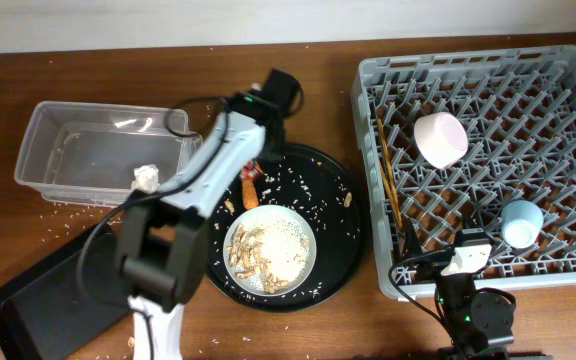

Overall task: Sort waste into correct bins and load items into the dishwasher rack
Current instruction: 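Grasp the red wrapper and drop it into the clear container, then grasp the carrot on the round tray with the left gripper, then carry the carrot to the flat black tray and release it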

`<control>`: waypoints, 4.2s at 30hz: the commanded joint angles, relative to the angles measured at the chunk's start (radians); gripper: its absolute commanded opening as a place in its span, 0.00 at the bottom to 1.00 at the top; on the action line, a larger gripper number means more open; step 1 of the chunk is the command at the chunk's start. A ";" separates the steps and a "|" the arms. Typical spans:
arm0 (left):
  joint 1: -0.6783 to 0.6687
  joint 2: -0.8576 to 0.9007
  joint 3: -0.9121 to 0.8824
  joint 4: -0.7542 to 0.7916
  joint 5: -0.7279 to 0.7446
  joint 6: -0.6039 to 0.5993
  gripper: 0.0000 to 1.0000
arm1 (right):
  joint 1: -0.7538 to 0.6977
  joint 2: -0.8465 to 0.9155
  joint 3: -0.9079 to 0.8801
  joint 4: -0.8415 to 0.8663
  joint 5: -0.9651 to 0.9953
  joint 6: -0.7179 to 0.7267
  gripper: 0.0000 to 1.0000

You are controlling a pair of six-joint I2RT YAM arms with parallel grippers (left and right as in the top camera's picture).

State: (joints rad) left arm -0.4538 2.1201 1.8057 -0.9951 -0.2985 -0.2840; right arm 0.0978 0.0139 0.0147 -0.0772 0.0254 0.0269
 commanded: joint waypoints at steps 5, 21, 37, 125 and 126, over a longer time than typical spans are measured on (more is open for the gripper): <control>0.285 -0.138 0.020 -0.067 -0.099 -0.195 0.00 | -0.008 -0.008 -0.009 -0.001 -0.002 0.011 0.98; 0.229 -0.138 -0.009 -0.148 0.119 -0.058 0.48 | -0.008 -0.008 -0.009 -0.001 -0.002 0.011 0.98; 0.048 -0.137 -0.464 0.252 0.133 -0.062 0.38 | -0.008 -0.008 -0.009 -0.001 -0.002 0.011 0.98; 0.005 -0.587 -0.582 0.117 0.399 0.197 0.60 | -0.008 -0.008 -0.009 -0.001 -0.002 0.011 0.98; -0.039 -0.568 -0.582 0.125 0.398 0.213 0.58 | -0.008 -0.008 -0.009 -0.001 -0.002 0.011 0.98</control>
State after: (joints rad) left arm -0.3744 1.4944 1.2194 -0.8898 0.1368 -0.2050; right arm 0.0975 0.0139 0.0147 -0.0772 0.0254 0.0261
